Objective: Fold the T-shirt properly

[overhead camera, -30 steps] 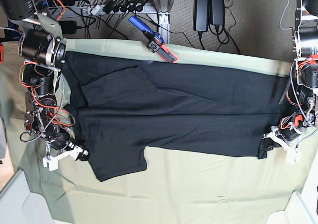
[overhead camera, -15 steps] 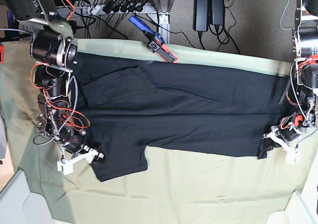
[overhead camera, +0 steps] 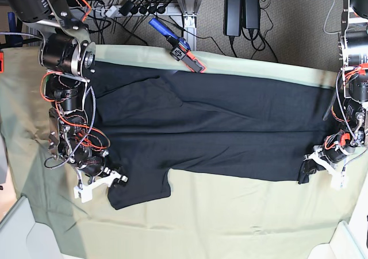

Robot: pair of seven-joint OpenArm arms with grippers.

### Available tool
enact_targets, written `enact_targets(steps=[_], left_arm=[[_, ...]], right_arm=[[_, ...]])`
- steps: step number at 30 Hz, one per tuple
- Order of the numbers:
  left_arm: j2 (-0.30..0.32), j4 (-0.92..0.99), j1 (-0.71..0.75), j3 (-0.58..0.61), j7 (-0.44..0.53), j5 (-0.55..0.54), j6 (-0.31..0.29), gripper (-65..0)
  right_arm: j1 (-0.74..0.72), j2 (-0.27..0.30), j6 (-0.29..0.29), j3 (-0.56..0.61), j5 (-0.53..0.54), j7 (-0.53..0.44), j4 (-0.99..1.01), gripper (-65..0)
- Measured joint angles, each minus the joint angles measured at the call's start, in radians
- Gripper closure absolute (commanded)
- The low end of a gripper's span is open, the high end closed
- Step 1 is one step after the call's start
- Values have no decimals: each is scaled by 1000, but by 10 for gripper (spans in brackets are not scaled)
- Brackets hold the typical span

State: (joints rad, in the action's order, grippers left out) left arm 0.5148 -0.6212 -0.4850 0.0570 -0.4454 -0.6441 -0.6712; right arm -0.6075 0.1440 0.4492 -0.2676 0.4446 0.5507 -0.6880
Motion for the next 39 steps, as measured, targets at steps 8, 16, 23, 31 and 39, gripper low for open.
enact_targets(steps=[8, 16, 23, 31, 39], left_arm=[[1, 0, 0, 0, -3, -30, 0, 0], [46, -6, 0, 0, -97, -143, 0, 0], [112, -165, 98, 1, -179, -212, -10, 0], [171, -451, 272, 3, -188, -216, -14, 0], [203, -465, 277, 3, -259, -220, -13, 0]], right_arm=[[0, 1, 0, 1, -5, 64, -117, 0], [24, 29, 0, 47, 37, 163, -245, 0], [145, 126, 2, 198, 72, 199, -449, 0], [266, 183, 3, 204, 126, 222, -613, 0], [379, 228, 3, 205, 138, 229, -772, 0]])
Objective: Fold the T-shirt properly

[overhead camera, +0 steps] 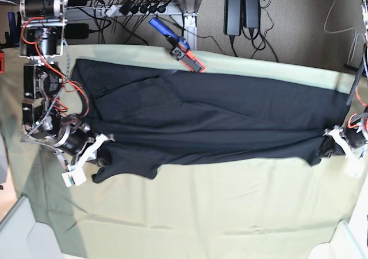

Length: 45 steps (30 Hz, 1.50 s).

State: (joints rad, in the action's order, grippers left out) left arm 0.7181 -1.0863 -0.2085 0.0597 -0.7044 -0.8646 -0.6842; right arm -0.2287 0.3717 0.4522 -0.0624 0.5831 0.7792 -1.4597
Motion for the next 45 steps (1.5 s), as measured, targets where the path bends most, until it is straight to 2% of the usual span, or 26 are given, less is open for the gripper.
enact_targets(steps=[3, 6, 14, 25, 27, 32, 33, 36, 37, 38, 43, 45], left_arm=[[0, 0, 0, 0, -55, 0, 0, -4], [0, 0, 0, 0, -63, 0, 0, -79], [5, 0, 1, 0, -107, -1, 0, -208], [5, 0, 34, 0, -118, -17, 0, -216], [5, 0, 39, 0, -118, -19, 0, -235], [5, 0, 45, 0, -118, -24, 0, -241], [5, 0, 45, 0, -119, -24, 0, -241], [5, 0, 45, 0, -118, -26, 0, -241], [5, 0, 45, 0, -118, -26, 0, -241], [5, 0, 45, 0, -119, -26, 0, -241], [5, 0, 45, 0, -118, -26, 0, -241], [5, 0, 45, 0, -119, -26, 0, -241]], right_arm=[[31, 18, 0, 0, -3, 0, -47, 0], [47, 20, 0, 0, -3, 0, -88, 0], [139, 21, 0, 0, -2, 3, -197, 0], [250, 22, 0, 0, 35, 5, -322, 0], [272, 22, 0, 0, 44, 5, -341, 0], [286, 21, 0, 0, 98, 44, -342, 0], [286, 21, 0, 0, 98, 45, -342, -54], [286, 21, 0, 0, 97, 45, -341, -313], [286, 21, 0, 0, 84, 45, -341, -368], [285, 18, 0, 0, 76, 45, -341, -391], [282, 13, 0, 0, 47, -38, -315, -392], [275, 13, 0, 0, 31, -44, -296, -392]])
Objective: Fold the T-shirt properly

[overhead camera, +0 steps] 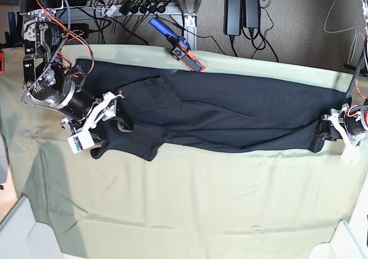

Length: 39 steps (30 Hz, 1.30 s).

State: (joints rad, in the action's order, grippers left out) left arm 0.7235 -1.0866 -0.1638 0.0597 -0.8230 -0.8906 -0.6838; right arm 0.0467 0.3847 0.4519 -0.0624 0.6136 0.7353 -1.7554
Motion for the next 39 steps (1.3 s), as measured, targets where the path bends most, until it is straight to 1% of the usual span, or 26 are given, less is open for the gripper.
enact_targets(steps=[7, 14, 20, 25, 29, 32, 35, 39], left_arm=[[0, 0, 0, 0, 0, -1, 0, -241], [0, 0, 2, 0, 0, -2, 0, -241], [0, 0, 2, 0, 0, 0, 0, -241], [0, 0, 3, 0, 0, -2, 0, -241], [0, 0, 3, 0, 0, -2, 0, -241], [0, 0, 3, 0, 0, -4, 0, -241], [0, 0, 3, 0, 0, -7, 0, -241], [0, 0, 3, 0, 0, -7, 0, -241]], right_arm=[[-104, 0, 0, 0, -15, -2, 101, -392], [-238, -36, -1, 0, -24, -2, 287, -392], [-309, -38, 0, -14, -28, -2, 355, -392], [-351, -38, 0, -29, -27, -2, 412, -392], [-369, -44, -1, -29, -63, -7, 484, -392], [-383, -59, -1, -29, -70, -33, 541, -392], [-396, -72, -1, -29, -80, -36, 586, -392], [-396, -98, 0, -29, -81, -37, 591, -383]])
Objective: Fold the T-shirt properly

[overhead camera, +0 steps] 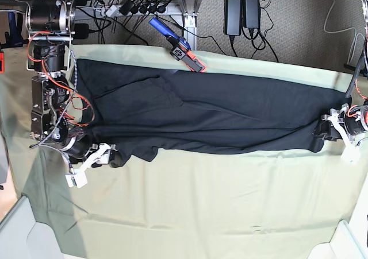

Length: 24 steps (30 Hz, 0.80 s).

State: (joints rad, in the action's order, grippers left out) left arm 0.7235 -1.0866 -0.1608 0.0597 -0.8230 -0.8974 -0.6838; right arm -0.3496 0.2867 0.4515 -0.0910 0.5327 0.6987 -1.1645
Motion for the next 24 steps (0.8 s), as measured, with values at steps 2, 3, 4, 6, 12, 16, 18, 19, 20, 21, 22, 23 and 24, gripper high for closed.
enact_targets(steps=[2, 3, 4, 6, 12, 16, 18, 19, 20, 21, 22, 23, 24], left_arm=[[0, 0, 0, 0, 0, 0, 0, -241], [0, 0, 0, 0, 0, -1, 0, -241], [0, 0, 0, 0, 0, -1, 0, -241], [0, 0, 0, 0, 0, -1, 0, -241], [0, 0, 0, 0, 0, -1, 0, -241], [0, 0, 0, 0, 0, -1, 0, -241], [0, 0, 0, 0, 0, -1, 0, -241], [0, 0, 0, 0, 0, -1, 0, -241], [0, 0, 0, 0, 0, 0, 0, -241], [0, 0, 0, 0, 1, 0, 0, -241], [0, 0, 0, 0, 0, 0, 0, -241], [0, 0, 0, 0, 0, -1, 0, -241], [0, 0, 0, 0, 1, 1, 0, -241]], right_arm=[[-2, -13, 0, 14, 1, 2, 0, -305], [-2, -19, 0, 24, 0, 0, 0, -244], [-3, -23, 0, 36, 1, 1, 0, -181], [-3, -29, 0, 57, 1, 2, 0, -68], [-3, -29, 0, 74, 1, 2, 0, 0], [-3, -29, 0, 74, 1, 2, -4, 0], [0, -29, 0, 74, -1, 17, -33, 0], [5, -29, 0, 74, 2, 17, -60, 0], [10, -28, 0, 74, 12, 27, -93, 0], [19, -27, 0, 74, 17, 40, -132, 0], [28, -26, 0, 74, 21, 51, -172, 0], [43, -26, 1, 74, 16, 61, -216, 0], [60, -26, 1, 74, 17, 66, -260, 0]])
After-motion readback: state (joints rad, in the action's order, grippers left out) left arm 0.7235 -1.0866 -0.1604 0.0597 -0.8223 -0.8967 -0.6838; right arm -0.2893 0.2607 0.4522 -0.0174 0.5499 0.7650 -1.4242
